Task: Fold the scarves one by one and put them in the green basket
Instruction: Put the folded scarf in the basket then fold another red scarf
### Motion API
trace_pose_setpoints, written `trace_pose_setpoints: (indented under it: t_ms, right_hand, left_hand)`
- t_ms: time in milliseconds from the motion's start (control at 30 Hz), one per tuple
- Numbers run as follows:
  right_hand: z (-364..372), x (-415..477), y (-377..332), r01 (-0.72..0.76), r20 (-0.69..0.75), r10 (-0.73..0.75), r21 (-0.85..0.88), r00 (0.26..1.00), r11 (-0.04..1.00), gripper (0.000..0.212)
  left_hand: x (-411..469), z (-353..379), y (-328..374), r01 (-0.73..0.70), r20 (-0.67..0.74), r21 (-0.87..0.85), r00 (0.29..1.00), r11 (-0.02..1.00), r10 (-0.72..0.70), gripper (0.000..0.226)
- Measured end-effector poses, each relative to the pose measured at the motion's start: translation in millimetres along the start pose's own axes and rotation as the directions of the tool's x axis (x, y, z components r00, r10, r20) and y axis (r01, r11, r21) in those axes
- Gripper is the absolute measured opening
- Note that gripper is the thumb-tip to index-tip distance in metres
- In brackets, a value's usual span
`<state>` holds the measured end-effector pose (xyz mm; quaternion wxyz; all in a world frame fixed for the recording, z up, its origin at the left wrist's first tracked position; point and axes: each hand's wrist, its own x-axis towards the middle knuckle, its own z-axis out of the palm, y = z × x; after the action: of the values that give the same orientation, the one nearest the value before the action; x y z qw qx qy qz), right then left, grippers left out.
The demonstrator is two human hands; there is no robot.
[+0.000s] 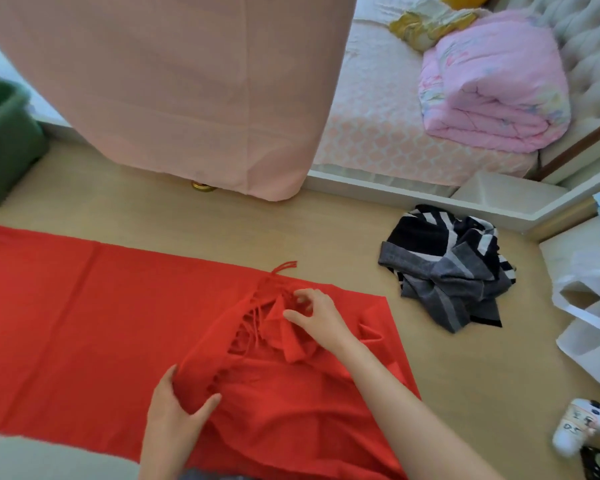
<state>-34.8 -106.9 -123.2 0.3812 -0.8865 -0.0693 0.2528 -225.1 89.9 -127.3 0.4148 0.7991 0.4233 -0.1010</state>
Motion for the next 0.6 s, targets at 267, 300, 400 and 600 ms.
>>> trace_pose_setpoints:
  t_ms: [267, 300, 400, 600]
  right_hand:
    - [25.0, 20.8, -8.4, -0.205, -0.21, 0.193, -0.033, 0.958, 0.978, 0.041]
    - [25.6, 23.3, -9.7, -0.201, -0.211, 0.186, -0.052, 0.96, 0.978, 0.032]
    - [26.8, 29.1, -12.1, -0.148, -0.229, 0.14, -0.017, 0.963, 0.989, 0.009]
    - [20.3, 35.4, -5.2, -0.094, -0.207, 0.094, 0.011, 0.974, 0.995, 0.038]
  left_hand:
    - [-12.1, -2.3, -1.7, -0.017, -0.164, -0.214, 0.986, 0.977, -0.019, 0.021]
    - [-11.8, -3.8, -2.8, -0.044, -0.177, -0.221, 0.984, 0.974, 0.005, 0.017]
    - [-10.2, -7.4, -4.4, -0.083, -0.182, -0.279, 0.983, 0.957, 0.032, 0.009]
    - [-4.1, -9.8, -17.6, 0.047, -0.147, -0.576, 0.976, 0.816, -0.16, 0.012]
